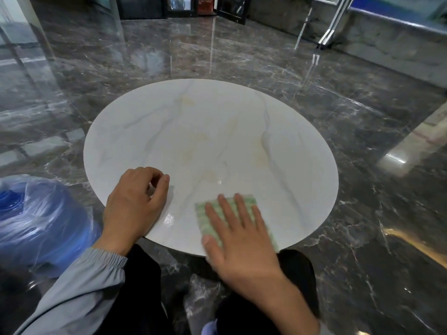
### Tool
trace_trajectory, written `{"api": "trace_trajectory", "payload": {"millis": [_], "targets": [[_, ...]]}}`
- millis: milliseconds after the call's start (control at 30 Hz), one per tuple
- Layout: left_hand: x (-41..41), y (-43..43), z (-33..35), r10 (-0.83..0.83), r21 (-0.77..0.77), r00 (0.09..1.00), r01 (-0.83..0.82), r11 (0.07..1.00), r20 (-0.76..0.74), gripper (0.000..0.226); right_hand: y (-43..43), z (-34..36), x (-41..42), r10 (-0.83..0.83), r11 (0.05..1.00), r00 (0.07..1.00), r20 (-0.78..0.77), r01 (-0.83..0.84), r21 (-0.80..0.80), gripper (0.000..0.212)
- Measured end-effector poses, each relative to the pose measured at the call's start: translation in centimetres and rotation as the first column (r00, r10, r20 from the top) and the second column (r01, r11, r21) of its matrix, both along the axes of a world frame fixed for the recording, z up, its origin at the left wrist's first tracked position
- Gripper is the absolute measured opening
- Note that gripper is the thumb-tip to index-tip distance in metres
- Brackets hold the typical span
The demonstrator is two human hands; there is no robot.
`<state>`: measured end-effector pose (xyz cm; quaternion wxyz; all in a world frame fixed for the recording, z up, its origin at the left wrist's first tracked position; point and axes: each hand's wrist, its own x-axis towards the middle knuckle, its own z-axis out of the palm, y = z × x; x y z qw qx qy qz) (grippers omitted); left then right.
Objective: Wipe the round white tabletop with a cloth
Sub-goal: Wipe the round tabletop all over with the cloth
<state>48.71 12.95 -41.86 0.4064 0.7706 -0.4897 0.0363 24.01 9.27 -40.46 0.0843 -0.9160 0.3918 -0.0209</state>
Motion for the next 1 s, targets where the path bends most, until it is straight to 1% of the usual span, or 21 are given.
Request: {"api": "trace_trajectory", "payload": {"millis": [67,133,167,233,300,333,400,467,533,600,667,700,733,800,900,1000], "targets": [[0.0,0.0,0.0,0.000,0.004,1.000,0.000,1.000,0.006,0.013,1.3,-0.1,0.0,0.085,0.996,0.996,0.020,-0.085,-0.006,0.062],[0.1,-0.1,0.0,-0.010,0.020,1.000,0.010,1.000,0.007,0.013,-0.4,0.4,-1.9,0.070,0.998,0.997,0.029,-0.070,0.003,0.060],[0.1,-0.1,0.0,-0.012,0.025,1.000,0.012,1.000,0.007,0.013,-1.9,0.6,-3.2,0.026,1.000,1.000,0.017,-0.026,-0.010,0.060],[0.2,0.0,0.0,-0.017,0.025,1.000,0.017,1.000,0.003,0.012,-5.5,1.2,-6.4,-0.128,0.992,0.991,-0.025,0.128,-0.020,0.061],[0.1,0.0,0.0,-0.020,0.033,1.000,0.020,0.999,0.002,0.012,-8.6,1.8,-8.8,-0.288,0.956,0.955,-0.062,0.291,0.044,0.061],[0.0,0.0,0.0,-0.018,0.031,1.000,0.018,0.999,0.004,0.012,-9.5,2.0,-9.2,-0.336,0.938,0.939,-0.078,0.341,0.062,0.061],[0.0,0.0,0.0,-0.019,0.020,1.000,0.019,1.000,0.015,0.012,-9.4,1.8,-8.4,-0.354,0.930,0.928,-0.115,0.362,0.062,0.062],[-0.1,0.1,0.1,-0.022,0.006,1.000,0.022,1.000,0.016,0.012,-6.9,1.2,-6.0,-0.284,0.957,0.953,-0.106,0.288,0.022,0.063],[-0.2,0.1,0.2,-0.021,0.001,1.000,0.021,1.000,0.000,0.012,-3.0,0.5,-3.3,-0.138,0.990,0.989,-0.061,0.136,-0.024,0.065],[-0.3,0.2,0.3,-0.020,0.000,1.000,0.020,1.000,0.000,0.012,0.2,-0.1,-1.8,0.001,1.000,1.000,0.003,-0.001,-0.020,0.062],[-0.4,0.3,0.4,-0.026,-0.008,1.000,0.026,1.000,0.007,0.012,0.7,-0.2,-2.2,0.063,0.998,0.997,0.045,-0.063,-0.013,0.061],[-0.3,0.4,0.4,-0.034,-0.011,0.999,0.034,0.999,0.009,0.012,-0.2,-0.1,-2.9,0.056,0.998,0.997,0.049,-0.055,-0.021,0.060],[-0.4,0.4,0.4,-0.045,-0.016,0.999,0.046,0.999,0.011,0.013,-1.6,0.2,-3.9,0.024,0.999,0.999,0.040,-0.022,-0.033,0.060],[-0.4,0.4,0.6,-0.069,-0.032,0.998,0.069,0.997,0.008,0.016,-5.3,0.6,-6.4,-0.105,0.994,0.994,0.011,0.105,-0.043,0.059],[-0.8,0.6,1.2,-0.124,-0.069,0.992,0.126,0.990,0.029,0.022,-10.7,1.7,-9.6,-0.303,0.951,0.952,-0.050,0.305,0.047,0.059],[-2.6,1.1,2.2,-0.243,-0.154,0.961,0.261,0.953,0.129,0.021,-11.9,2.0,-9.4,-0.336,0.934,0.934,-0.119,0.347,0.086,0.061]]}}
